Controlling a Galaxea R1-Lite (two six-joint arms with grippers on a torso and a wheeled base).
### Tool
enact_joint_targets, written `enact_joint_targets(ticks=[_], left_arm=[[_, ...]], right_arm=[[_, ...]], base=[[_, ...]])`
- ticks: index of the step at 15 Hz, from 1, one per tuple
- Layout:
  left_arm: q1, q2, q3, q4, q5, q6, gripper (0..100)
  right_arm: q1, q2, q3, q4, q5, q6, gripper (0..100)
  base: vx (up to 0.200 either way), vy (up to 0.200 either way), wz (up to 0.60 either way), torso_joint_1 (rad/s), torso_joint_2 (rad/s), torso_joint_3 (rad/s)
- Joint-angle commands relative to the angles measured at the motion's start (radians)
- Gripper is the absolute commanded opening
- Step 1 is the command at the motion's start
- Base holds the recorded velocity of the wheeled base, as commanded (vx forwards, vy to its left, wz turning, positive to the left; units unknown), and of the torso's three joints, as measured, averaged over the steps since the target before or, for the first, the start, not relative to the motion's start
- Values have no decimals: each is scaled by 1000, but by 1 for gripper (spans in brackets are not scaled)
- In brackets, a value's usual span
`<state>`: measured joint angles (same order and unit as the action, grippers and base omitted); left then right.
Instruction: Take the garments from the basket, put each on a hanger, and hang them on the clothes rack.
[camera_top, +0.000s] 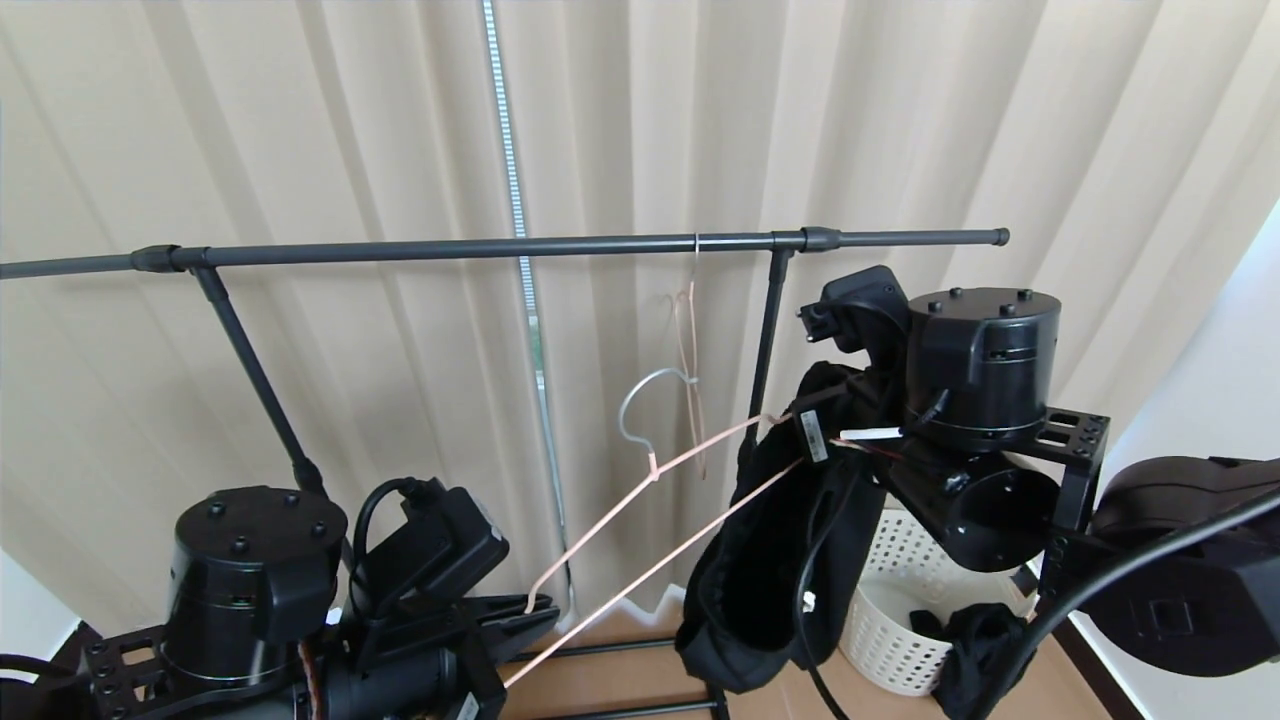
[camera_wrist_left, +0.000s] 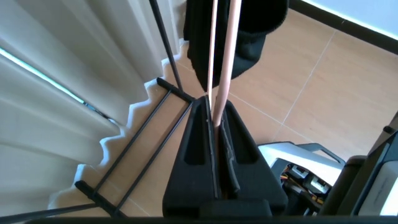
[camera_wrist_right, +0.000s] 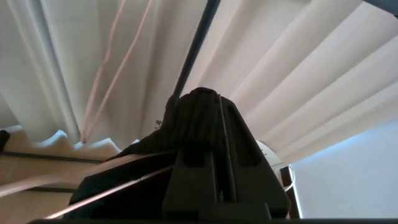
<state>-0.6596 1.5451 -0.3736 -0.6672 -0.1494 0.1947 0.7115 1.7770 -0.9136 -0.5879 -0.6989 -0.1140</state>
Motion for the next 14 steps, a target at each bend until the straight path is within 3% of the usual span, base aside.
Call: enact_joint_targets(ticks=[1,14], left_arm=[[0,10,-1,-5,11,-6,0],[-2,21,2,-25,17,-6,0]], right_arm=[[32,-14,7,0,-1,2,0],[289,-73,16,3,3,142,0]], base=[[0,0,0,0,0,0],[0,0,0,0,0,0]])
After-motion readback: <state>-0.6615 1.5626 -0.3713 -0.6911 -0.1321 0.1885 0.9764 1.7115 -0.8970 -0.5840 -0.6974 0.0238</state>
